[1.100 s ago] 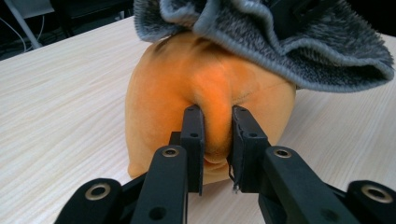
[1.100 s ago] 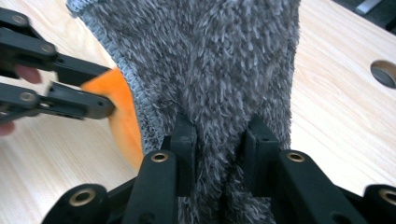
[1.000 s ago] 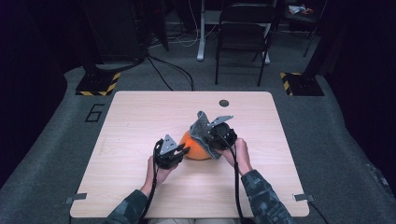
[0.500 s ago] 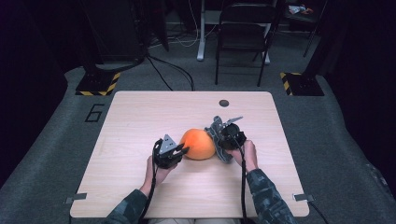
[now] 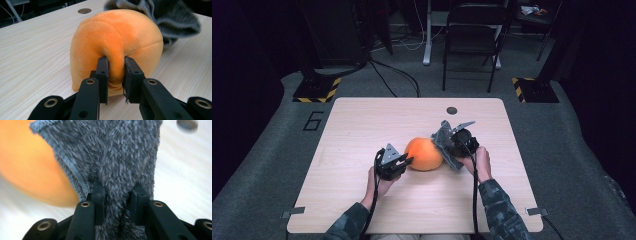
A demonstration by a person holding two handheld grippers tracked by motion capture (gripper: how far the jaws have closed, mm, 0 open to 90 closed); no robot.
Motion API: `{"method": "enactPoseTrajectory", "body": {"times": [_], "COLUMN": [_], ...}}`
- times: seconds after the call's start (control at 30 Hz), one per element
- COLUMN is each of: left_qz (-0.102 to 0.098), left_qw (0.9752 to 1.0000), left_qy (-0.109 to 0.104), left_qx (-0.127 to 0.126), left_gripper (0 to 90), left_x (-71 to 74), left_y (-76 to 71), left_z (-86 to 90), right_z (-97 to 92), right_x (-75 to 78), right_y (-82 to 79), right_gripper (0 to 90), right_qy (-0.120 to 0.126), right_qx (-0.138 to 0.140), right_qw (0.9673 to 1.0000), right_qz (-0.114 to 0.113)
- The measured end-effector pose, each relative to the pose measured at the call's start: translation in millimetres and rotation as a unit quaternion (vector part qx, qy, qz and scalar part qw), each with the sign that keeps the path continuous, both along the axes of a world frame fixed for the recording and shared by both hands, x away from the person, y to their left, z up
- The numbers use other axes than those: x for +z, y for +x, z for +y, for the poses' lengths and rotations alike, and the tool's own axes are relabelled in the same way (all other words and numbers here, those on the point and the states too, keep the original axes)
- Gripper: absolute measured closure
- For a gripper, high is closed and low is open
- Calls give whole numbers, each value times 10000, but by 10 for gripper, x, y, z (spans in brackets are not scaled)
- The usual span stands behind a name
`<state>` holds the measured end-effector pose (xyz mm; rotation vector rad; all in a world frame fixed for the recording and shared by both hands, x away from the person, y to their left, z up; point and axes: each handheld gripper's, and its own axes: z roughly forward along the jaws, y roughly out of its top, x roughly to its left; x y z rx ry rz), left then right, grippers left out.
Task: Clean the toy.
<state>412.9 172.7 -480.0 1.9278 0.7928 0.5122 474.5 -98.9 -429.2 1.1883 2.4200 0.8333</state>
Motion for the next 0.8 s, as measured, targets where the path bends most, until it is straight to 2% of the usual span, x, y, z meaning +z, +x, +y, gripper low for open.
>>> {"method": "enactPoseTrajectory", "body": {"times": [0.07, 0.17, 0.3, 0.4, 0.47, 0.53, 0.6, 0.67, 0.8], "left_qz": [0, 41, 20, 27, 10, -7, -2, 36, 25], "left_qw": [10000, 10000, 10000, 9999, 9999, 9999, 9999, 9999, 9998], "left_qy": [-10, -8, 0, 36, 66, 72, 84, 53, 83], "left_qx": [10, -13, -64, -99, -104, -100, -123, -136, -161], "left_gripper": [760, 760, 760, 759, 759, 758, 758, 757, 757], "left_x": [-2, -1, 1, 6, 5, 2, 4, -1, -2], "left_y": [-6, -12, -16, -22, -25, -27, -26, -31, -32], "left_z": [-10, -8, -18, -19, -21, -30, -31, -32, -36], "right_z": [50, 171, 387, 527, 595, 615, 608, 587, 500], "right_x": [141, 306, 382, 330, 231, 167, 163, 173, 127], "right_y": [-69, -180, -320, -373, -351, -331, -323, -316, -243], "right_gripper": [698, 699, 698, 697, 695, 694, 694, 694, 690], "right_qy": [173, 467, 645, 512, 428, 309, 248, 72, 156], "right_qx": [131, 394, 853, 920, 922, 918, 908, 857, 754], "right_qw": [9995, 9973, 9924, 9918, 9925, 9928, 9930, 9934, 9956], "right_qz": [-225, -416, -607, -729, -685, -701, -715, -764, -532]}}
